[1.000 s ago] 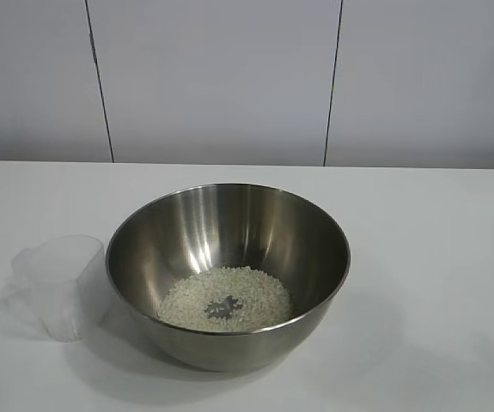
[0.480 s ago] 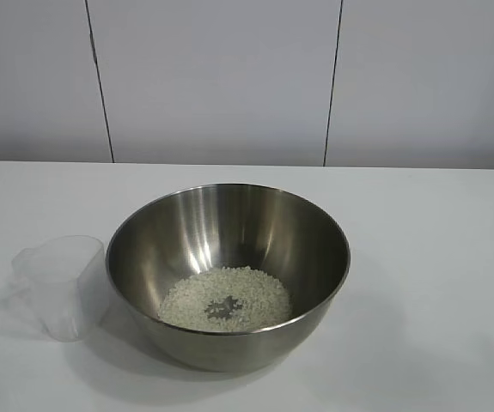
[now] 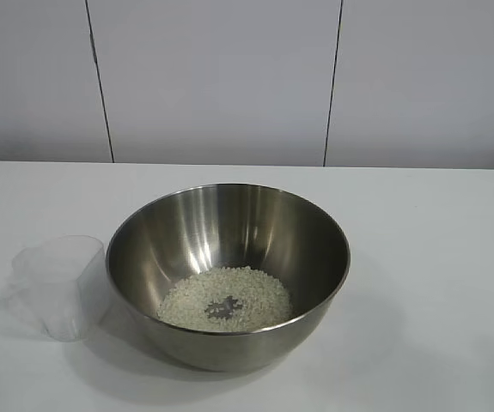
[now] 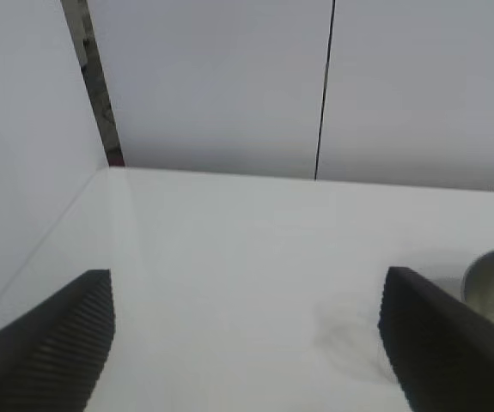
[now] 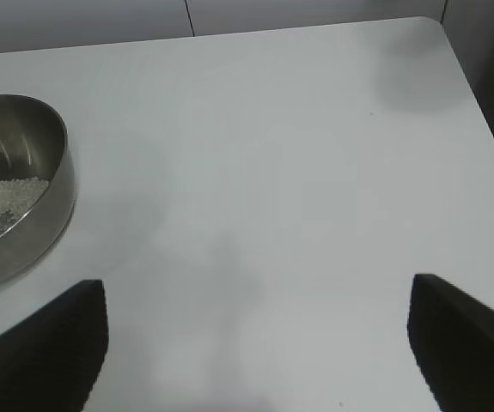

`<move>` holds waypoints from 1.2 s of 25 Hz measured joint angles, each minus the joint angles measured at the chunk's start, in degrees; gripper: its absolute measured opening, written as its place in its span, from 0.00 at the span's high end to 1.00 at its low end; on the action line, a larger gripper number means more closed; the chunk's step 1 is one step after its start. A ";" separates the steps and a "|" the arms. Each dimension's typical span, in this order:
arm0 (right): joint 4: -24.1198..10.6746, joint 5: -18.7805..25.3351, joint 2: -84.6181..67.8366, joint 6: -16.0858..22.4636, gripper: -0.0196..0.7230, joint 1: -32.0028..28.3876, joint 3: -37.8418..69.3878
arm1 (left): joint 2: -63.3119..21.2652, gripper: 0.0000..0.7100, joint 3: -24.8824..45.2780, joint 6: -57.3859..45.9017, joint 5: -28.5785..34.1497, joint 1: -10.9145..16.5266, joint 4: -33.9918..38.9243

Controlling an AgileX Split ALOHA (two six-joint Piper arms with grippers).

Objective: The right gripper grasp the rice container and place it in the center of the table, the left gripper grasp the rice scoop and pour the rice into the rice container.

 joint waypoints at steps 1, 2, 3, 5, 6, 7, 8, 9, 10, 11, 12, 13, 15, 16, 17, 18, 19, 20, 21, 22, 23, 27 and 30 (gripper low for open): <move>0.00 0.00 0.00 0.00 0.10 0.00 0.00 | -1.40 0.15 0.74 -0.38 0.95 0.00 0.42; 0.00 0.00 0.00 0.00 0.10 0.00 0.00 | -2.51 0.15 1.59 -1.15 1.70 0.00 1.01; 0.00 0.00 0.00 0.00 0.10 0.00 0.00 | -3.43 0.15 2.83 -2.29 2.52 0.00 1.53; 0.00 0.05 0.00 0.00 0.10 0.00 0.00 | -3.68 0.15 5.48 -4.47 3.88 0.00 2.22; 0.00 0.05 0.00 0.00 0.10 0.00 0.00 | -3.68 0.15 6.48 -5.19 4.31 0.00 2.22; 0.00 0.05 0.00 0.00 0.10 0.00 0.00 | -3.68 0.15 7.41 -5.48 4.67 0.00 2.22; 0.00 0.05 0.00 0.00 0.10 0.00 0.00 | -3.68 0.15 8.22 -5.54 4.66 0.00 2.22; 0.00 0.05 0.00 0.00 0.10 0.00 0.00 | -3.68 0.15 8.87 -5.54 4.66 0.00 2.61; 0.00 0.05 0.00 0.00 0.10 0.00 0.00 | -3.68 0.15 9.61 -5.54 4.79 0.00 2.69; 0.00 0.05 0.00 0.00 0.10 0.00 0.00 | -3.68 0.15 10.42 -5.48 4.84 0.00 2.74; 0.00 0.05 0.00 0.00 0.10 0.00 0.00 | -3.68 0.15 11.34 -5.48 4.84 0.00 2.74; 0.00 0.05 0.00 0.00 0.10 0.00 0.00 | -3.68 0.15 12.14 -5.48 4.91 0.00 2.74; 0.00 0.05 0.00 0.00 0.10 0.07 0.00 | -3.68 0.16 13.21 -5.44 4.68 0.00 2.74; 0.00 0.05 0.00 0.00 0.10 0.07 0.00 | -3.68 0.17 13.43 -5.44 4.36 0.00 2.88; 0.00 0.05 0.00 0.00 0.10 0.07 0.00 | -3.68 0.18 13.77 -5.44 3.97 0.00 3.14; 0.00 0.05 0.00 0.00 0.10 0.07 0.00 | -3.68 0.18 14.13 -5.44 3.50 0.00 3.54; 0.00 0.05 0.00 0.00 0.10 0.07 0.00 | -3.68 0.19 14.39 -5.44 3.35 0.00 3.71; 0.00 0.05 0.00 0.00 0.10 0.07 0.00 | -3.68 0.19 14.50 -5.44 3.29 0.00 3.84; 0.00 0.05 0.00 0.00 0.10 0.07 0.00 | -3.68 0.19 14.55 -5.44 3.16 0.00 3.97; 0.00 0.05 0.00 0.00 0.10 0.07 0.00 | -3.68 0.20 14.59 -5.44 2.95 0.00 4.03; 0.00 0.05 0.00 0.00 0.10 0.07 0.00 | -3.68 0.20 14.66 -5.44 2.89 0.00 4.04; 0.00 0.10 0.00 0.00 0.10 0.07 0.00 | -3.68 0.20 14.72 -5.42 2.24 0.00 4.20; 0.00 0.10 0.00 0.00 0.10 0.07 0.00 | -3.68 0.20 14.72 -5.42 2.08 -0.13 4.20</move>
